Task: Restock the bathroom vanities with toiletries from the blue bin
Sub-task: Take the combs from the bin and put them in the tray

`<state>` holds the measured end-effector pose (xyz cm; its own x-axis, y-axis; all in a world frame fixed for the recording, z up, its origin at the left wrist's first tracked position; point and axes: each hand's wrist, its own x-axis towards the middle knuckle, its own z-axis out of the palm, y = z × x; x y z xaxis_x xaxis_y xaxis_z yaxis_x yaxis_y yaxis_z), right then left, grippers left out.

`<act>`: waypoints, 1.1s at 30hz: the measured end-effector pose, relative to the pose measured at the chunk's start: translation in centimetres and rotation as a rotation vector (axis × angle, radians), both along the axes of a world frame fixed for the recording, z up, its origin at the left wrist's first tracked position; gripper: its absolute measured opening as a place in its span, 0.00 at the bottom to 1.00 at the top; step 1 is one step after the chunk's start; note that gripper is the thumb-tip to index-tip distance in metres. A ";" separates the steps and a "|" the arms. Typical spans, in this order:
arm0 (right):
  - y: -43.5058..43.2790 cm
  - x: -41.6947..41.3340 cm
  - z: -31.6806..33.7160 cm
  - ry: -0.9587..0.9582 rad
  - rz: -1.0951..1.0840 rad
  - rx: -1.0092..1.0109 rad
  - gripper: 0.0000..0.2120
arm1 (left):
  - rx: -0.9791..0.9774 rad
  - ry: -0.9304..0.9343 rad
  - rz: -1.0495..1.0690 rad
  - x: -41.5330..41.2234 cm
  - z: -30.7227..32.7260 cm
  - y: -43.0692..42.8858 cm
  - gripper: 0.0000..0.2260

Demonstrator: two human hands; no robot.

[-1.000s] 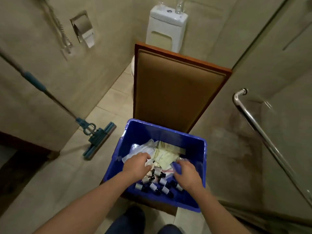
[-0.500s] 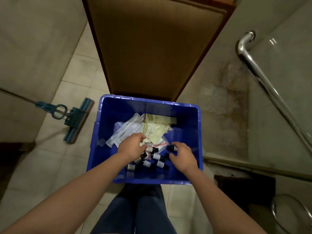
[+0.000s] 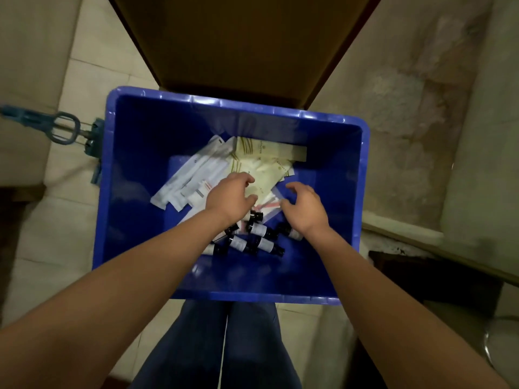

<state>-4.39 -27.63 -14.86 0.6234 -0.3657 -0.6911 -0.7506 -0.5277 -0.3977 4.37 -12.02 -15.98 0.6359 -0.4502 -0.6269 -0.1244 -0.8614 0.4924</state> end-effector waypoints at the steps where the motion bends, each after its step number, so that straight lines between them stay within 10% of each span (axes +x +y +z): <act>1: -0.2 0.1 -0.7 0.003 -0.010 0.006 0.22 | 0.001 -0.008 0.001 0.1 -0.6 -0.6 0.20; 16: -2.6 0.5 -5.8 -0.037 -0.241 0.078 0.18 | 0.147 -0.246 -0.131 -0.1 -6.1 -5.6 0.19; 33: -0.5 5.5 -2.8 -0.099 -0.193 0.094 0.17 | 0.133 -0.002 0.165 -0.2 -2.2 1.5 0.17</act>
<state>1.07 -28.14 -17.66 0.6147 -0.4212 -0.6669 -0.7888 -0.3355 -0.5151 4.13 -10.53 -18.20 0.6953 -0.2530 -0.6727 0.0235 -0.9275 0.3731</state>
